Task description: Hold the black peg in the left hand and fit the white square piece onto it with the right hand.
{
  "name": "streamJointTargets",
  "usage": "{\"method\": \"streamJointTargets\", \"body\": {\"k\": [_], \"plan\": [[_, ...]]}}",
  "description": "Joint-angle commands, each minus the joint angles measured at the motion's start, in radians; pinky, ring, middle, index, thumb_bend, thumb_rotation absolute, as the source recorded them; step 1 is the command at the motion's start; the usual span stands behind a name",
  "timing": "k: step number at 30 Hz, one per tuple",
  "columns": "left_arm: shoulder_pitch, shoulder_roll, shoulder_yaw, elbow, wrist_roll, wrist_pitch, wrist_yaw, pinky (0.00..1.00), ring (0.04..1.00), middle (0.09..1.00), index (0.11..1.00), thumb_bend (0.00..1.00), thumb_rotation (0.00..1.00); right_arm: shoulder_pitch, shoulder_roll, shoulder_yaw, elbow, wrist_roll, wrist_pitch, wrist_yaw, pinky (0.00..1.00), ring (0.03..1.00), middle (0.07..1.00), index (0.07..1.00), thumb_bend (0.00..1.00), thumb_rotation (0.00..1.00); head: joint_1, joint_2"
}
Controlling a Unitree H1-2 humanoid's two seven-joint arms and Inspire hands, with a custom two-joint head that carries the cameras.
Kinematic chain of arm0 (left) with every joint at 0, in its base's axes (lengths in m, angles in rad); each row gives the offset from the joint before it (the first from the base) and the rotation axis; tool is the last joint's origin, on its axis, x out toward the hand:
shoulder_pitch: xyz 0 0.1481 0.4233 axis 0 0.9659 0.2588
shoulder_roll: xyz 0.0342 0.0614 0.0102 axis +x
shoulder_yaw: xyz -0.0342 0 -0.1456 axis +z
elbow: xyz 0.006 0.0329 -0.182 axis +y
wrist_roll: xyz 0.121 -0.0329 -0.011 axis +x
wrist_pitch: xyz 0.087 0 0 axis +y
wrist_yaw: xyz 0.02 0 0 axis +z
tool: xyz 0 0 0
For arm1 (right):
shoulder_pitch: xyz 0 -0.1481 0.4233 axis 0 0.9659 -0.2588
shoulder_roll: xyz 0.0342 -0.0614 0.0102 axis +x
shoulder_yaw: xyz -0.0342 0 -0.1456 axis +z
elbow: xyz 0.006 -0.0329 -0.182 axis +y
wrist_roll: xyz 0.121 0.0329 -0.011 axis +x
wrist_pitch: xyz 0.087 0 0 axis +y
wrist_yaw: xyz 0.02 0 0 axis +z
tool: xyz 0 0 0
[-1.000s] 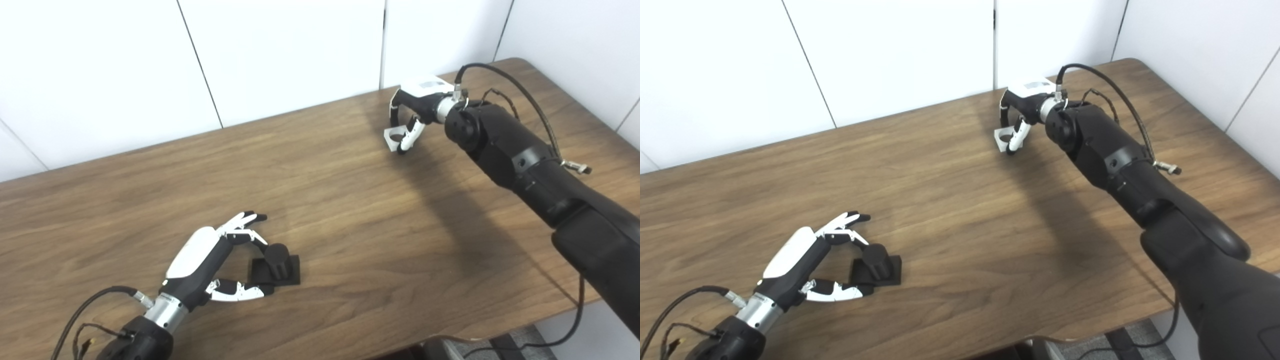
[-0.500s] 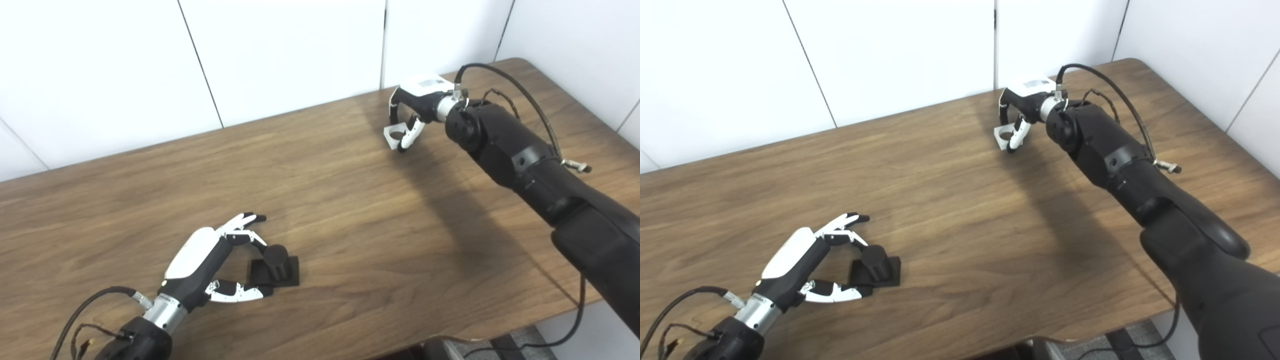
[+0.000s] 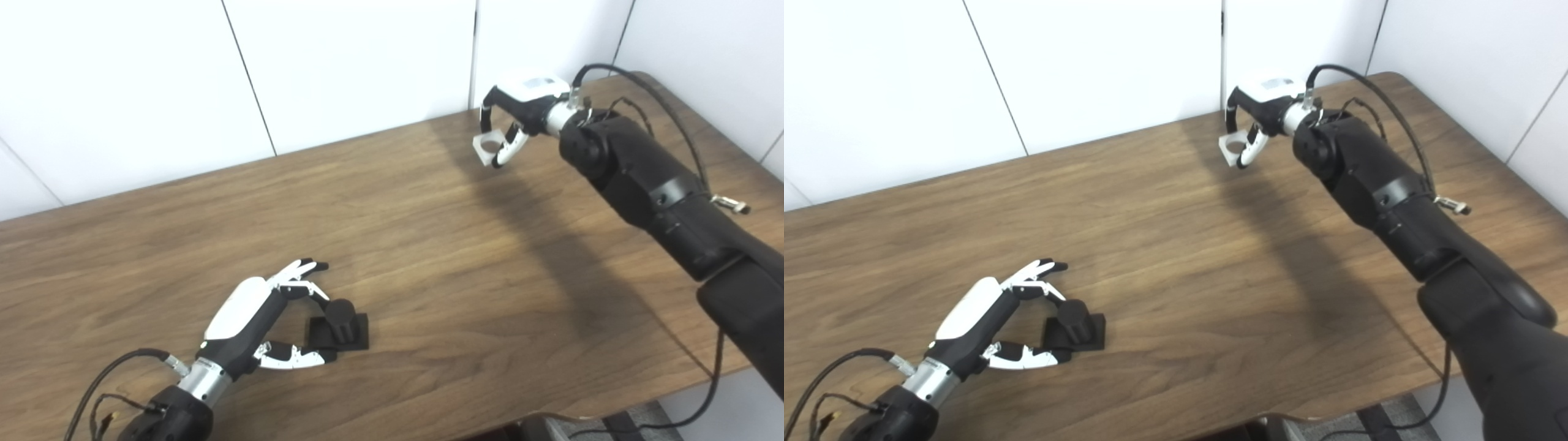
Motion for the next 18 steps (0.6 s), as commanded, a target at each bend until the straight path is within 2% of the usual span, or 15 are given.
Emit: {"method": "streamJointTargets", "body": {"k": [1,8,14,18], "plan": [[0.001,0.017,-0.011,0.02,0.049,0.032,-0.026,0.91,0.96,0.911,0.495,0.52,0.08,-0.047,-0.03,-0.029,-0.073,0.007,-0.031,0.003,0.95,0.868,0.784,0.484,0.52,0.14,0.006,0.001],[0.001,0.009,-0.017,0.014,0.063,0.046,-0.029,0.92,0.965,0.914,0.495,0.52,0.08,-0.035,-0.031,-0.063,-0.17,0.052,-0.071,0.036,0.93,0.864,0.783,0.482,0.52,0.14,0.037,0.008],[0.0,-0.004,-0.02,0.006,0.067,0.064,-0.035,0.93,0.967,0.915,0.495,0.52,0.08,-0.012,-0.025,-0.08,-0.299,0.091,-0.12,0.079,0.93,0.869,0.773,0.481,0.52,0.14,0.07,0.017],[-0.001,-0.01,-0.022,0.004,0.065,0.073,-0.033,0.93,0.965,0.913,0.495,0.52,0.08,-0.007,-0.009,-0.079,-0.374,0.107,-0.14,0.112,0.99,0.888,0.78,0.48,0.52,0.14,0.083,0.021]]}}
